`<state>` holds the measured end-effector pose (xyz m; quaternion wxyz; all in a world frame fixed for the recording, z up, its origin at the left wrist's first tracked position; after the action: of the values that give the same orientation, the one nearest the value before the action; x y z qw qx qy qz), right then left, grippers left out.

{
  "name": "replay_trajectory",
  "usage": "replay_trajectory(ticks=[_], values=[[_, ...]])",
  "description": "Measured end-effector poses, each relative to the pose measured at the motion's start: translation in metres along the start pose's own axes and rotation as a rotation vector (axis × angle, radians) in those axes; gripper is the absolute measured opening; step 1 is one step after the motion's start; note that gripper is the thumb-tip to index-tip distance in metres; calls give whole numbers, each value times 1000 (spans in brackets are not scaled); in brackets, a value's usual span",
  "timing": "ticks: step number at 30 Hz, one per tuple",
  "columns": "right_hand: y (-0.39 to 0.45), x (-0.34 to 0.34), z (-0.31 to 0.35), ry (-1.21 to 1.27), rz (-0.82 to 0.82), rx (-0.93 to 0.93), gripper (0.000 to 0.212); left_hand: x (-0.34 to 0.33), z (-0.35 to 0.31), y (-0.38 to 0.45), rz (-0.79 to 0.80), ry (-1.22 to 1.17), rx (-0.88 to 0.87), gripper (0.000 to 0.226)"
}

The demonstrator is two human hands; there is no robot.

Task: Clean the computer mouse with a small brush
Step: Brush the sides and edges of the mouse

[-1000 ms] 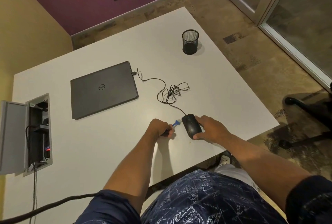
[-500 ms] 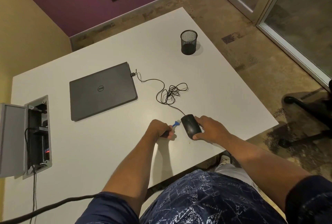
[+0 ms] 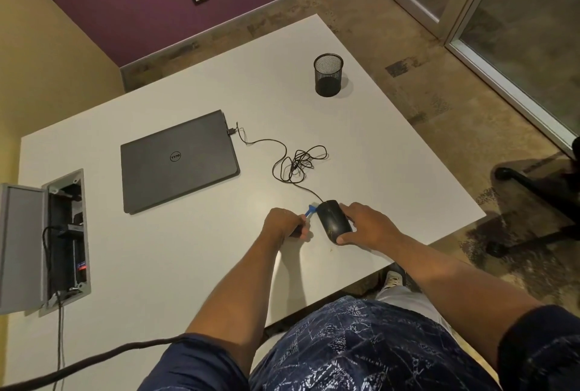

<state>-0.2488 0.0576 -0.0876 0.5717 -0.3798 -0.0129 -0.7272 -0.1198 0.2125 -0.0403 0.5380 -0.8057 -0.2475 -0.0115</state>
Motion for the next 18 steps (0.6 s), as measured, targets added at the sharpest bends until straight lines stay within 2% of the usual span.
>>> replay_trajectory(ticks=[2, 9, 11, 14, 18], values=[[0, 0, 0, -2, 0, -2, 87, -1, -2, 0, 12, -29, -13, 25], [2, -1, -1, 0, -4, -2, 89, 11, 1, 5, -52, 107, 3, 28], [1, -1, -2, 7, -2, -3, 89, 13, 1, 6, -15, 74, -24, 18], [1, -1, -3, 7, -2, -6, 90, 15, 6, 3, 42, 79, -39, 17], [1, -1, -3, -1, 1, -5, 93, 9, 19, 3, 105, 112, 61, 33]])
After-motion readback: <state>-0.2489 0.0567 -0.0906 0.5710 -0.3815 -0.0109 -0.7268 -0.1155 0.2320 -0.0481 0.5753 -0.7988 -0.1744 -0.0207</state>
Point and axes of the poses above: each hand's wrist, its own y-axis towards the middle knuckle, its own x-axis out of the back of the hand, z = x × y, the point moved 8 cm from there along y, towards the middle knuckle, and after that the axes turned 15 degrees about y, right-handed, at the moved point
